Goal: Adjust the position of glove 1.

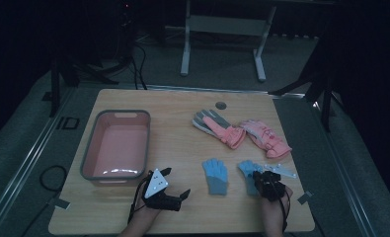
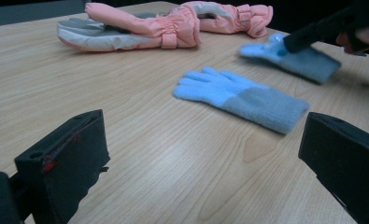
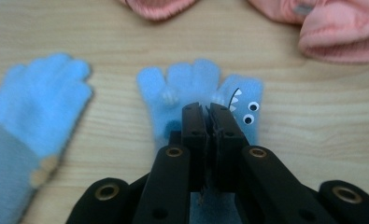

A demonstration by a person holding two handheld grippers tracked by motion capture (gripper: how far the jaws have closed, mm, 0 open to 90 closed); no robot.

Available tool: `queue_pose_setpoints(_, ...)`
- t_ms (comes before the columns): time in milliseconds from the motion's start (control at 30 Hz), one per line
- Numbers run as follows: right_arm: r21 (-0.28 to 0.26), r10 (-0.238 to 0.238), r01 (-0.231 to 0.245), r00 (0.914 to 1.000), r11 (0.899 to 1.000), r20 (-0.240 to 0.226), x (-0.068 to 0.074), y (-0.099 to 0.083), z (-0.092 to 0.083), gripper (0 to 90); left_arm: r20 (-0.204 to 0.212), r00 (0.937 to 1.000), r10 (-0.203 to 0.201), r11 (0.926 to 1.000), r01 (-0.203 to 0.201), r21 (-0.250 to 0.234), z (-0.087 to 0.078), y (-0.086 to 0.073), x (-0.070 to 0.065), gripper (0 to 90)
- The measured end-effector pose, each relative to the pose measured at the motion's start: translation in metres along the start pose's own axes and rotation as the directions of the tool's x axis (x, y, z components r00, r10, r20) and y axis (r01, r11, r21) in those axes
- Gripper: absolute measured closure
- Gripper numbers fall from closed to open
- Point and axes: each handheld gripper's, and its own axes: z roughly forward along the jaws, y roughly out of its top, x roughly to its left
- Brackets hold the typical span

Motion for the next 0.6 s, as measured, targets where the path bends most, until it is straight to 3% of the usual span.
queue_pose_setpoints(100,0.009,0.003,-0.003,0.9999,1.000,0.013,-0.001,-0.005,0.005,84.5,0.000,1.0000,0.002,1.0000,-0.002,0.001,0.000,0.000,0.000,1.6)
queue_pose_setpoints(400,0.018,0.011,-0.011,0.9999,1.000,-0.010,-0.005,-0.005,0.007,77.4,0.003,1.0000,-0.001,1.0000,0.001,0.003,0.000,0.000,0.000,1.6)
queue_pose_setpoints(433,0.009,-0.008,0.009,0.9996,1.000,-0.025,-0.008,0.000,0.002,72.5,0.000,1.0000,-0.001,1.0000,0.001,0.002,0.000,0.000,0.000,1.6)
queue_pose_setpoints(533,-0.006,-0.076,0.076,0.9940,0.997,-0.078,-0.014,0.009,-0.003,70.1,-0.001,1.0000,-0.001,1.0000,0.001,0.003,0.000,0.000,0.000,1.6)
queue_pose_setpoints(600,-0.005,-0.139,0.140,0.9835,0.990,-0.115,-0.018,0.015,-0.004,68.6,0.000,1.0000,-0.003,1.0000,0.003,0.004,0.000,0.000,0.000,1.6)
